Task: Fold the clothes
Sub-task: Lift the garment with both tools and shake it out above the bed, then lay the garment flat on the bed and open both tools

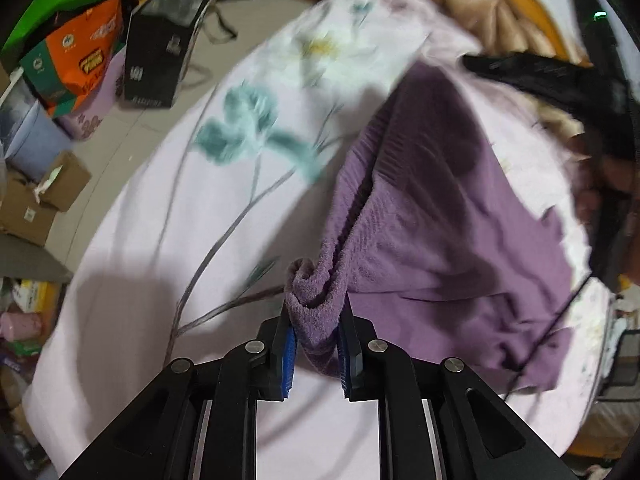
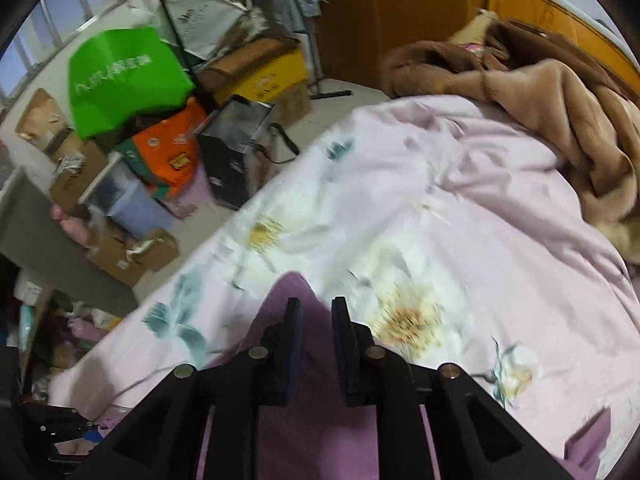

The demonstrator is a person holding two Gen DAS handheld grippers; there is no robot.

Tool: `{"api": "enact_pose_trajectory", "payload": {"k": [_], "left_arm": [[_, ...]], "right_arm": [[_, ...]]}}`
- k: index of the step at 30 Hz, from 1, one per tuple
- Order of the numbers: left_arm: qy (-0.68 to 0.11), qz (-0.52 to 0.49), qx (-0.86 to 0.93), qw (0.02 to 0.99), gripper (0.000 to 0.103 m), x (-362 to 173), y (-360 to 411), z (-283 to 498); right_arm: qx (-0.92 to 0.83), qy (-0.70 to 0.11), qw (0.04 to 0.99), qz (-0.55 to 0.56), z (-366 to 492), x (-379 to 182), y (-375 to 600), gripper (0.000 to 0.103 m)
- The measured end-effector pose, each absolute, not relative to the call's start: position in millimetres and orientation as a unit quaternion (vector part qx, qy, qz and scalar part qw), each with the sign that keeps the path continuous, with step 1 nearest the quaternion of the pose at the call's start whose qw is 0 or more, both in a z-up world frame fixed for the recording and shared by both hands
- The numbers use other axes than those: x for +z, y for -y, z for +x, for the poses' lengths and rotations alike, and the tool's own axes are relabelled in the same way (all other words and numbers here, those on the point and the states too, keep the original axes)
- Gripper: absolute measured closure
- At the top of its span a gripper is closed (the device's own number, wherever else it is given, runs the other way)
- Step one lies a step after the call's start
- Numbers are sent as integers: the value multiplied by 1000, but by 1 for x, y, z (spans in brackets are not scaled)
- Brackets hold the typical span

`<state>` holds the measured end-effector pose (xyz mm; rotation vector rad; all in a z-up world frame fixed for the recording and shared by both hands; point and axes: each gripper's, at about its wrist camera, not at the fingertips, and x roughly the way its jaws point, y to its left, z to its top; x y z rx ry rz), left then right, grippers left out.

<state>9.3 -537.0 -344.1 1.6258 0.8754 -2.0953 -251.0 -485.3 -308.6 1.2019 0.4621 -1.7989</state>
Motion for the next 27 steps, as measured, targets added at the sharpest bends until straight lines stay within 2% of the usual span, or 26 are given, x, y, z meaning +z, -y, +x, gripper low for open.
{"api": "enact_pose_trajectory", "payload": {"k": [2, 3, 6, 11, 17, 21, 27], "left_arm": [[-321, 574, -731, 178, 76, -350, 540, 14], [-326, 573, -729, 181, 69, -351, 542, 18], [-332, 566, -730, 191, 57, -349, 546, 26], [-324, 574, -728, 189, 57, -349, 546, 28], [-277, 586, -736, 194, 59, -342, 538, 23], [-246, 583, -748, 199, 58, -328, 536, 15], [-215, 583, -771, 137, 47, -329, 533, -44]], "right_arm": [[-731, -161, 449, 488, -246, -306, 465, 71], [-732, -151, 449, 489, -244, -304, 453, 67], [-730, -132, 444, 503, -232, -300, 408, 67], [-720, -118, 384, 566, -212, -315, 312, 67], [-708, -100, 336, 613, -195, -342, 246, 67], [-717, -72, 332, 609, -194, -339, 239, 67], [-724, -42, 327, 605, -188, -331, 236, 67]]}}
